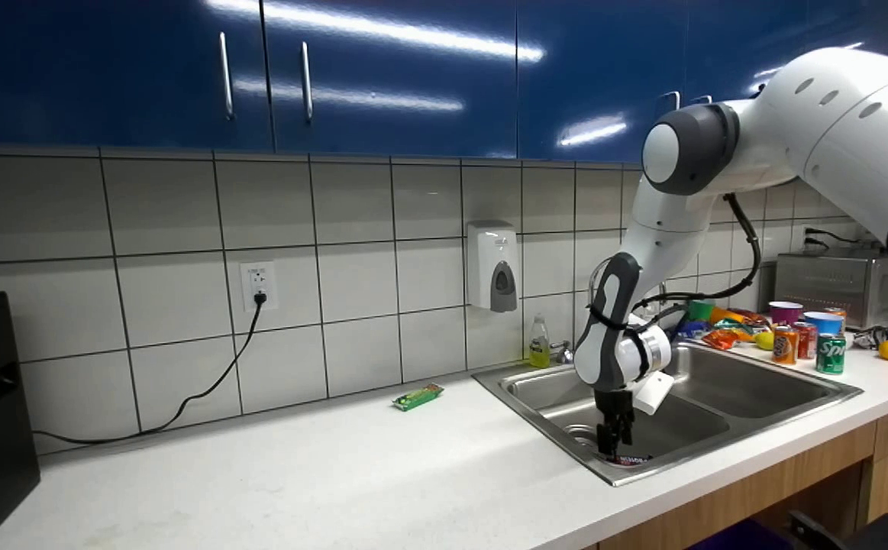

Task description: Take the purple packet out of the sink and place it on the countertop.

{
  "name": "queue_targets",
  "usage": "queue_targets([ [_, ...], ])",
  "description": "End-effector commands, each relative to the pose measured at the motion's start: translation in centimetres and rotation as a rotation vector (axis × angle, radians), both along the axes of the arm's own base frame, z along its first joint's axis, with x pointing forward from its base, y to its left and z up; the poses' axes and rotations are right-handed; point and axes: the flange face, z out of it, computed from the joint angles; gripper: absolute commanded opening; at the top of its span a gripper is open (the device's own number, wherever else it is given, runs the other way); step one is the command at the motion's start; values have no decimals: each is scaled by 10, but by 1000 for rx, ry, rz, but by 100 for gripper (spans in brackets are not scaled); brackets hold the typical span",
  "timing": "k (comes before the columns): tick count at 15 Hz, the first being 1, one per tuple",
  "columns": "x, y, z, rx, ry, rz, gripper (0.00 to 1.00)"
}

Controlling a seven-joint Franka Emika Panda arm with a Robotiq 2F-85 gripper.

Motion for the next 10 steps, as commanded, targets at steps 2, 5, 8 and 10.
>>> queue_targets([
  [2, 2, -2, -1, -3, -1, 0, 100],
  [5, 3, -2, 0, -4, -3, 1, 100],
  [8, 3, -2, 0, -4, -4, 1, 100],
  [10, 3, -2, 0, -4, -4, 1, 100],
])
